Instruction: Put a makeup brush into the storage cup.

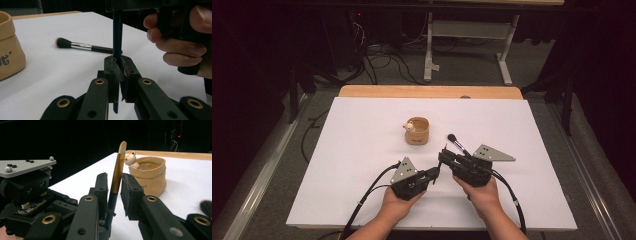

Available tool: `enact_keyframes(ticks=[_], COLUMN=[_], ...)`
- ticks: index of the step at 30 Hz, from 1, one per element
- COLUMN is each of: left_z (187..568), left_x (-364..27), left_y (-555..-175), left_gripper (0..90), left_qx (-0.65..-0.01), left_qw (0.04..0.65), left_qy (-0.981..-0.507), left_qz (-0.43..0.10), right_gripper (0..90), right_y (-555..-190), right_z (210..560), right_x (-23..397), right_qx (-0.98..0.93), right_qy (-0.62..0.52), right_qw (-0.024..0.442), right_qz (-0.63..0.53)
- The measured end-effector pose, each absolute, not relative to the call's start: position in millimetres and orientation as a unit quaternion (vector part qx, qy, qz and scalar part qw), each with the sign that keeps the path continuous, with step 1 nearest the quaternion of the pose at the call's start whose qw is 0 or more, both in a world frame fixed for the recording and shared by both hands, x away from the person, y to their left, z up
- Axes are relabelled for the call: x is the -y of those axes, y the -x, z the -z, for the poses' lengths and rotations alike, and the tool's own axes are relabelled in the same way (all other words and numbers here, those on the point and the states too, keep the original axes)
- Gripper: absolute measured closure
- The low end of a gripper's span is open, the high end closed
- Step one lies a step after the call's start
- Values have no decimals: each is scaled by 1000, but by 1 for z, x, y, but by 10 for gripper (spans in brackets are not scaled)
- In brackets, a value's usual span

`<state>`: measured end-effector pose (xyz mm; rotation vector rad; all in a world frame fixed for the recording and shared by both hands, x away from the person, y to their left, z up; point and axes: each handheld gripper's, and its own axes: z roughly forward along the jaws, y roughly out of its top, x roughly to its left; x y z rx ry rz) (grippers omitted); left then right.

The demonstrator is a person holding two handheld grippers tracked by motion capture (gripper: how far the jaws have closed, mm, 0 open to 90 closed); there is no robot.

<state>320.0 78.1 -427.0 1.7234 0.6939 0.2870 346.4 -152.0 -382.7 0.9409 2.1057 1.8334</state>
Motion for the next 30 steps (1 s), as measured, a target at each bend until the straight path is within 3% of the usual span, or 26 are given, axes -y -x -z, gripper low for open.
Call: enact_keyframes(ticks=[6, 23, 30], left_z=[427, 424, 423], left_x=[-78, -78, -79], left_y=[-320, -320, -322], left_gripper=[844, 833, 695], left_qx=[-298, -293, -297], left_qw=[590, 587, 586], left_qy=[-741, -745, -745], left_qz=[-123, -122, -120], right_gripper=[827, 856, 856], right_y=[-347, -347, -345], right_z=[383, 383, 381], right_x=[153, 153, 154], right_qx=[-709, -706, -707], right_qy=[-321, -315, -312], right_qw=[90, 79, 86], right_qz=[-622, -629, -629])
